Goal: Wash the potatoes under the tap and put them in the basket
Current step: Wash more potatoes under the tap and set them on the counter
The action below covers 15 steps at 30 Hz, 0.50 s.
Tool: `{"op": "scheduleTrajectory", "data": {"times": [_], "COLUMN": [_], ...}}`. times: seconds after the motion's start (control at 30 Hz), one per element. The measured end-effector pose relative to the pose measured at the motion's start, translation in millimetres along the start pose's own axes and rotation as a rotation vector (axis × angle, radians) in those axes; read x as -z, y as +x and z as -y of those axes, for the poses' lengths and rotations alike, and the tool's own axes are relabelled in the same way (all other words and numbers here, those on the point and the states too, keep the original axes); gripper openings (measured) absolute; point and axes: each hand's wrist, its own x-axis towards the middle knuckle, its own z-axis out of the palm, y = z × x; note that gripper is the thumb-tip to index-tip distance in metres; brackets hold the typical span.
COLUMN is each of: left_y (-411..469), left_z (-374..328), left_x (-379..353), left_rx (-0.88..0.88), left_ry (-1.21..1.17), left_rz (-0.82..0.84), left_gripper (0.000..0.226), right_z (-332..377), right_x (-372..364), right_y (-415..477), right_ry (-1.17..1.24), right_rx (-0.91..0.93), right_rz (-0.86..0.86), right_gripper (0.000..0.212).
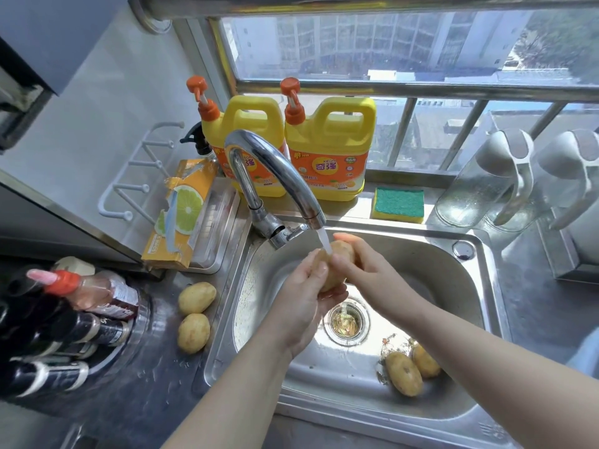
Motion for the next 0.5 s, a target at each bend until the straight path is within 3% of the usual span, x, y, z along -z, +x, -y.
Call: {"op": "scheduleTrajectory", "data": {"times": [0.1, 0.37, 0.5], "left_y": [0, -3, -7], "left_z": [1, 4, 12], "left_x": [3, 1, 1], "left_rx": [0.015, -0.023, -0.031], "left_ry": [-0.003, -0.048, -0.028], "left_rz": [0.015, 0.029, 0.006], "left_gripper": [0.040, 0.044, 0.043], "right_z": [4, 10, 14], "right_x": [0, -10, -15], "right_y": [-1, 2, 6], "right_ry": [0.010, -0.028, 0.044], "right_rx": [-0.002, 0.094, 0.078], "right_rz": [0.029, -0.118, -0.232], "right_gripper": [0.081, 0.032, 0.036]}}
